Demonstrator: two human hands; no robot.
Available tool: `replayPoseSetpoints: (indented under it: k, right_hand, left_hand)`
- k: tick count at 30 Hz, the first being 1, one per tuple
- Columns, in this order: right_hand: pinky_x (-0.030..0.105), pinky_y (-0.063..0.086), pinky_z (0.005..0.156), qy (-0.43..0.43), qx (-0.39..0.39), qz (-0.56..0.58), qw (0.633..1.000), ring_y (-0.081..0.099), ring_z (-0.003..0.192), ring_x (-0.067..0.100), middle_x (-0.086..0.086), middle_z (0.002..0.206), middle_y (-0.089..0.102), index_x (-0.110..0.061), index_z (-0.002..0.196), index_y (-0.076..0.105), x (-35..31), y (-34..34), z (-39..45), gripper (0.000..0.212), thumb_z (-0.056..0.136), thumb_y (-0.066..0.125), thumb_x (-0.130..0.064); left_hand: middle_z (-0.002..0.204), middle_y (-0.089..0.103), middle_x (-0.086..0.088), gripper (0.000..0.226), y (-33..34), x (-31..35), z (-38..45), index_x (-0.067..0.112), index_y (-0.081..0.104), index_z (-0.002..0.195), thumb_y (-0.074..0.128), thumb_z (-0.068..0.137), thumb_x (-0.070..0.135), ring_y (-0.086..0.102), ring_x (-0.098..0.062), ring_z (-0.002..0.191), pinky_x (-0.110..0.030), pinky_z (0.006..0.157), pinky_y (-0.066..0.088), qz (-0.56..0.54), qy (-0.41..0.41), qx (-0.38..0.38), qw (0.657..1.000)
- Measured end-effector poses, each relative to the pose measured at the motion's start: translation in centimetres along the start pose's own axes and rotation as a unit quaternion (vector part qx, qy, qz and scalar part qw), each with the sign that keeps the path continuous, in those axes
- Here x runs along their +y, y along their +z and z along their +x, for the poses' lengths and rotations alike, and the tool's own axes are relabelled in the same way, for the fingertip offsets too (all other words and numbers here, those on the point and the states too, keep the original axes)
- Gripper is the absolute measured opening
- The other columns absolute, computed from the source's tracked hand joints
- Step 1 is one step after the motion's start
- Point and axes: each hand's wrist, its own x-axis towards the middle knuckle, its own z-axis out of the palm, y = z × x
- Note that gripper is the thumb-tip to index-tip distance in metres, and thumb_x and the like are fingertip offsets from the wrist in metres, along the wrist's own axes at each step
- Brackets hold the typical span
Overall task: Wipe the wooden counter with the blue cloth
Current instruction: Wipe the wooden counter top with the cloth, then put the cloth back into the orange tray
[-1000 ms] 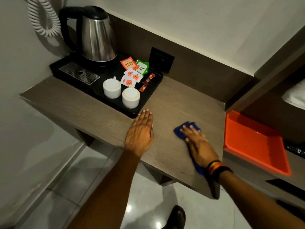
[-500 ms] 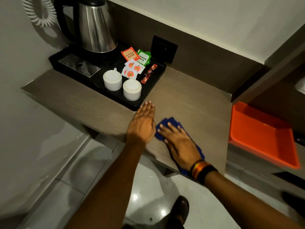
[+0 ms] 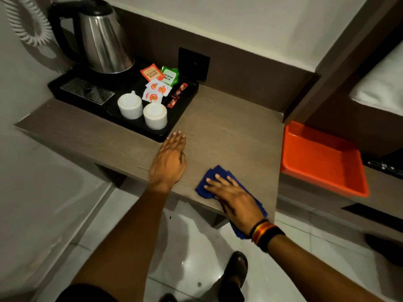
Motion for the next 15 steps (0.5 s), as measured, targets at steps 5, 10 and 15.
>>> replayPoseSetpoints:
  k: [5,10,15]
  right_hand:
    - [0.039,0.038,0.122,0.234,0.139,0.096,0.957,0.051,0.142,0.015,0.001,0.151,0.058,-0.024,0.147,0.057,0.7,-3.6,-3.7,0.042,0.106,0.051,-0.014]
    - [0.035,0.042,0.115,0.330,0.276,0.127,0.894,0.058,0.135,0.032,0.013,0.146,0.061,-0.011,0.143,0.060,4.0,-9.8,-2.6,0.039,0.106,0.050,-0.007]
    - [0.041,0.044,0.113,0.411,0.333,0.110,0.841,0.057,0.136,0.038,0.020,0.146,0.060,-0.005,0.143,0.058,10.8,-15.8,-1.6,0.043,0.102,0.046,0.001]
  left_hand:
    - [0.174,0.012,-0.010,0.058,-1.1,0.8,-1.9,0.009,0.017,0.163,0.031,0.110,0.026,0.004,-0.023,0.162,-0.043,0.133,0.002,0.026,0.016,-0.090,0.995]
    - [0.174,0.010,-0.012,0.059,-1.1,7.9,-1.6,0.006,0.014,0.163,0.029,0.109,0.025,0.002,-0.024,0.162,-0.041,0.133,-0.001,0.034,0.064,-0.057,0.996]
    - [0.175,0.004,-0.008,0.060,1.2,17.9,2.2,0.010,0.007,0.164,0.024,0.109,0.028,-0.003,-0.021,0.162,-0.040,0.133,-0.004,0.008,0.096,-0.050,0.994]
